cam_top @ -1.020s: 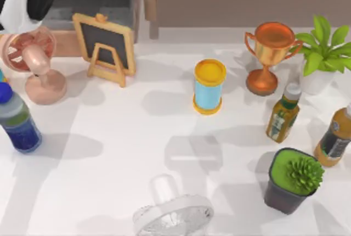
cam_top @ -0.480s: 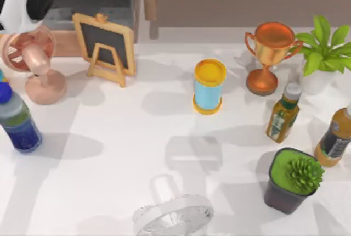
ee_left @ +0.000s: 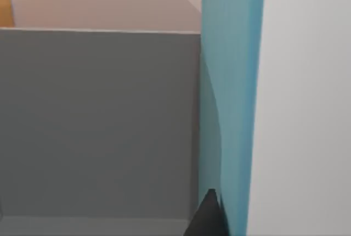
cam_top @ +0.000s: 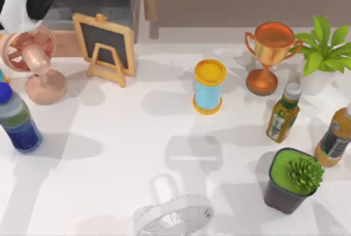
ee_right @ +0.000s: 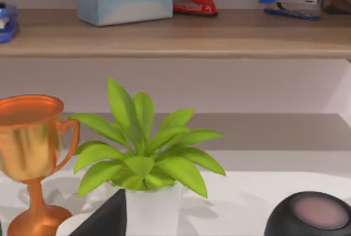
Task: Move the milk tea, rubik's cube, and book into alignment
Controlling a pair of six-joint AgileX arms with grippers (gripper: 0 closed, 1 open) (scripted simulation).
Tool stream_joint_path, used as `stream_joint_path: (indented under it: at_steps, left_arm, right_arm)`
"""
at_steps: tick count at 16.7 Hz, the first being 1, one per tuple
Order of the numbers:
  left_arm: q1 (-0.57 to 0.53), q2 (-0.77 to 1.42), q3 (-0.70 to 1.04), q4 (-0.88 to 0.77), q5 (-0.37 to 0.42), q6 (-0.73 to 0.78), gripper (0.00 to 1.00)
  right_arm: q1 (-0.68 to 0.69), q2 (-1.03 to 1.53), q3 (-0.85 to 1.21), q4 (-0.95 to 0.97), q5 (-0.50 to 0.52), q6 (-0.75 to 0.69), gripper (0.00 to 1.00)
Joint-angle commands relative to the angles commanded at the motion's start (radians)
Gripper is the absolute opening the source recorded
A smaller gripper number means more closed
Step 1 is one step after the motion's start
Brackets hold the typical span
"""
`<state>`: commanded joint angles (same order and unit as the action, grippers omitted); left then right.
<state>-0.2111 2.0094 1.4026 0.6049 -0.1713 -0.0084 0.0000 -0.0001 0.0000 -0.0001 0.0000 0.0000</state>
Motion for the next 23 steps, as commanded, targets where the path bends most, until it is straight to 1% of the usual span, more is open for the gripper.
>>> stream_joint_path:
  at_steps: [15,16,17,19,21,23]
  left_arm:
    - [-0.003,-0.045,-0.024,-0.020,-0.005,0.003,0.00]
    - [-0.002,-0.053,-0.027,-0.022,0.004,0.013,0.00]
    - [0.002,-0.069,-0.033,-0.027,0.024,0.033,0.00]
    - [0.019,-0.121,-0.057,-0.044,0.093,0.106,0.00]
    - [0.053,-0.192,-0.097,-0.068,0.193,0.218,0.00]
    - [0.105,-0.276,-0.151,-0.095,0.314,0.364,0.00]
  right_arm:
    - [0.000,0.000,0.000,0.000,0.000,0.000,1.00]
    - [0.000,0.000,0.000,0.000,0.000,0.000,1.00]
    - [0.000,0.000,0.000,0.000,0.000,0.000,1.00]
    - [0.000,0.000,0.000,0.000,0.000,0.000,1.00]
    - [0.000,0.000,0.000,0.000,0.000,0.000,1.00]
    - [0.000,0.000,0.000,0.000,0.000,0.000,1.00]
